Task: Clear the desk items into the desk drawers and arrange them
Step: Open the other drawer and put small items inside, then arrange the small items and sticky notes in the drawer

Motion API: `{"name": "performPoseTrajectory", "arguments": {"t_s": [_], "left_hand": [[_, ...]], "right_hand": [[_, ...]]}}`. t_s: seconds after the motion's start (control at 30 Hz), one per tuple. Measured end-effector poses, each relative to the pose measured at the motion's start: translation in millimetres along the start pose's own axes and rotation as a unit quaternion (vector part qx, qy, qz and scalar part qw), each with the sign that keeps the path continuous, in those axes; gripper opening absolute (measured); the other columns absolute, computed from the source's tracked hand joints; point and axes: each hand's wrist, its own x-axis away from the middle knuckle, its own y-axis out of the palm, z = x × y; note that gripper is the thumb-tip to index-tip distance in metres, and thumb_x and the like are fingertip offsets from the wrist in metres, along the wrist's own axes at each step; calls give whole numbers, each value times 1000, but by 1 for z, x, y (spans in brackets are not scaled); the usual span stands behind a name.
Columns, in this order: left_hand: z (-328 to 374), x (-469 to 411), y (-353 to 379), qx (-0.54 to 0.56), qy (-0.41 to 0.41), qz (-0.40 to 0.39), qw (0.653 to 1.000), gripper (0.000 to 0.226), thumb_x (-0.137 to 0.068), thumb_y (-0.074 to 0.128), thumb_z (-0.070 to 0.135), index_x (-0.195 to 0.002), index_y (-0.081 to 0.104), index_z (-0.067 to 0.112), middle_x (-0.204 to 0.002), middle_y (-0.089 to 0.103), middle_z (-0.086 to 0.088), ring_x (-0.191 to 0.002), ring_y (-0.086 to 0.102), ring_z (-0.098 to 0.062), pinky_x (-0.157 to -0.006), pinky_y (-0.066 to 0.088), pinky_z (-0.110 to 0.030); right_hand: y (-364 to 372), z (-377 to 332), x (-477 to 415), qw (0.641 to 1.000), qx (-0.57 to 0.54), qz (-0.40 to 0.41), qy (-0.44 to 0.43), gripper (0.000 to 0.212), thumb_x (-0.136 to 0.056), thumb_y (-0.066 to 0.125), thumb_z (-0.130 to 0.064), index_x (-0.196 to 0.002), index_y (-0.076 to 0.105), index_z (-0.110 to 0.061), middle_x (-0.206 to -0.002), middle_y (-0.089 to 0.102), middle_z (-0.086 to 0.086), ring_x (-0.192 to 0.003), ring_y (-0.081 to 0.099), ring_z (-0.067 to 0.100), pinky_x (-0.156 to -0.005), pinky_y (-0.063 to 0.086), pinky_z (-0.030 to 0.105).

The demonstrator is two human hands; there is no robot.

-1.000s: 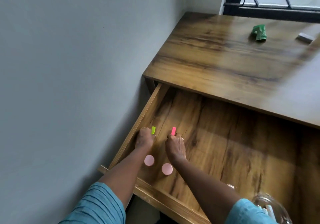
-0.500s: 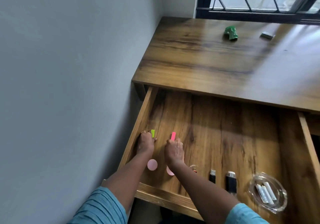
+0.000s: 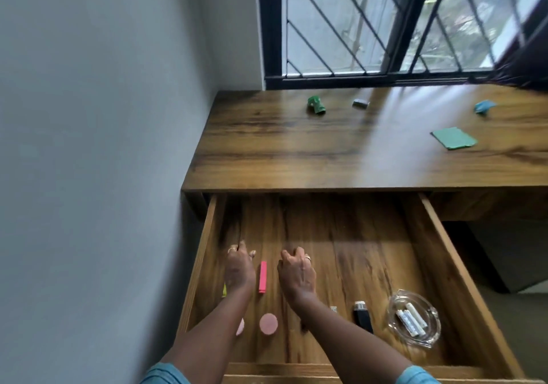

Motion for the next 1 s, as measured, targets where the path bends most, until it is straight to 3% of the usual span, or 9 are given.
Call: {"name": "performPoseTrajectory", "arguments": {"t_s": [0.1, 0.33, 0.57, 0.83, 1.0], "left_hand": [[33, 6, 7, -5, 40, 4, 999, 42, -100, 44, 24, -141, 43, 13, -128, 56, -8, -114, 56, -19, -87, 48, -23], [139, 34, 37, 47, 71, -14, 996, 43, -101, 42, 28, -141, 43, 14, -135, 52, -8, -121, 53, -20, -95, 46, -27], [267, 84, 89, 61, 127, -12, 990, 41, -101, 39, 29, -139, 46, 15, -131, 55, -7, -120, 55, -18, -95, 45, -25], [396, 135, 143, 78, 147, -4, 986, 43, -100, 39, 26, -142, 42, 16, -128, 56, -7, -116, 56, -18, -95, 45, -23], [449, 135, 153, 58, 136, -12, 989, 38, -101, 38, 23, -136, 47, 12, -135, 52, -9, -125, 50, -19, -102, 39, -24]], "right_hand": [[-24, 22, -1, 999, -3, 39, 19, 27, -99, 39, -24, -121, 55, -21, -123, 50, 7, -101, 56, 18, -83, 51, 26], [-98, 109, -12, 989, 21, 127, 76, 28, -99, 38, -21, -118, 59, -18, -121, 52, 7, -108, 56, 22, -86, 49, 29], [-172, 230, -18, 974, 33, 190, 123, 8, -79, 68, -15, -86, 71, -13, -93, 64, 11, -81, 66, 29, -66, 55, 32], [-257, 376, -21, 969, 51, 202, 133, 24, -93, 51, -24, -111, 64, -15, -115, 58, 8, -102, 60, 23, -82, 52, 28], [-289, 419, -48, 971, 32, 192, 140, 32, -95, 49, -28, -123, 56, -15, -123, 53, 8, -112, 56, 23, -88, 50, 27]]}}
